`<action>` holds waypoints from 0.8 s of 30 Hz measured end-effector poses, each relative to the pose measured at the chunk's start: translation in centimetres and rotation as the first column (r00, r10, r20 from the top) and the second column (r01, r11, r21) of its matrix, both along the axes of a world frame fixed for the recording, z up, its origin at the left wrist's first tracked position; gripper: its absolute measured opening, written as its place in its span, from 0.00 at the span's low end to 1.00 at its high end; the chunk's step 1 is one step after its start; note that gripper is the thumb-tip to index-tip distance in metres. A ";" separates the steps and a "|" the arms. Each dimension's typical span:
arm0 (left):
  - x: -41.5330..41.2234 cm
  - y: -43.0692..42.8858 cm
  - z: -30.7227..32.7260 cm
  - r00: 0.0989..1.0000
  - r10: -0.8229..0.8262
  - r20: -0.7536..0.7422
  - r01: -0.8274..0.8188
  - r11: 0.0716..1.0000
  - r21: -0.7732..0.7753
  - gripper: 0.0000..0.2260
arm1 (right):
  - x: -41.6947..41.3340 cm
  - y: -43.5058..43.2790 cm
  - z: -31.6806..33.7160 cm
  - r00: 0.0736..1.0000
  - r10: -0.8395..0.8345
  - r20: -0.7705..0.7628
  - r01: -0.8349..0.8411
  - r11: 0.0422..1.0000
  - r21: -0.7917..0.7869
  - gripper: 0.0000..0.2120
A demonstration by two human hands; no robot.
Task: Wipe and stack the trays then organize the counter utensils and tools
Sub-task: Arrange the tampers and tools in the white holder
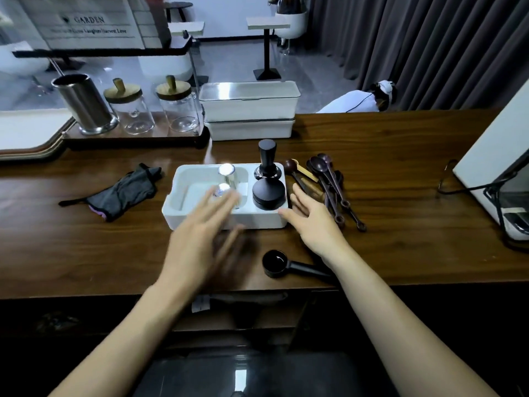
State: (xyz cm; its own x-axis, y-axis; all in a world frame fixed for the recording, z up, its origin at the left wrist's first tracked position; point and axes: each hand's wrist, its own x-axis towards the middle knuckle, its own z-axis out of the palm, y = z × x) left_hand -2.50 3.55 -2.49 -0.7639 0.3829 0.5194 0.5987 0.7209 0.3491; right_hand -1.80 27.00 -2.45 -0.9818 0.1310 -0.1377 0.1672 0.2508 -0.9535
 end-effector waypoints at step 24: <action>-0.2 0.7 0.9 0.967 -0.225 0.119 0.207 0.967 0.152 0.12 | 1.9 4.0 -0.9 0.996 -0.078 -0.044 0.082 0.993 0.083 0.19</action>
State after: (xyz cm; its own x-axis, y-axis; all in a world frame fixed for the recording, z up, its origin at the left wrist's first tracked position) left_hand -2.69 4.22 -1.63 -0.7371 0.4790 0.4767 0.6758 0.5193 0.5231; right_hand 0.09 30.99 -3.38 -0.9722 0.2188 -0.0835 0.1520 0.3179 -0.9359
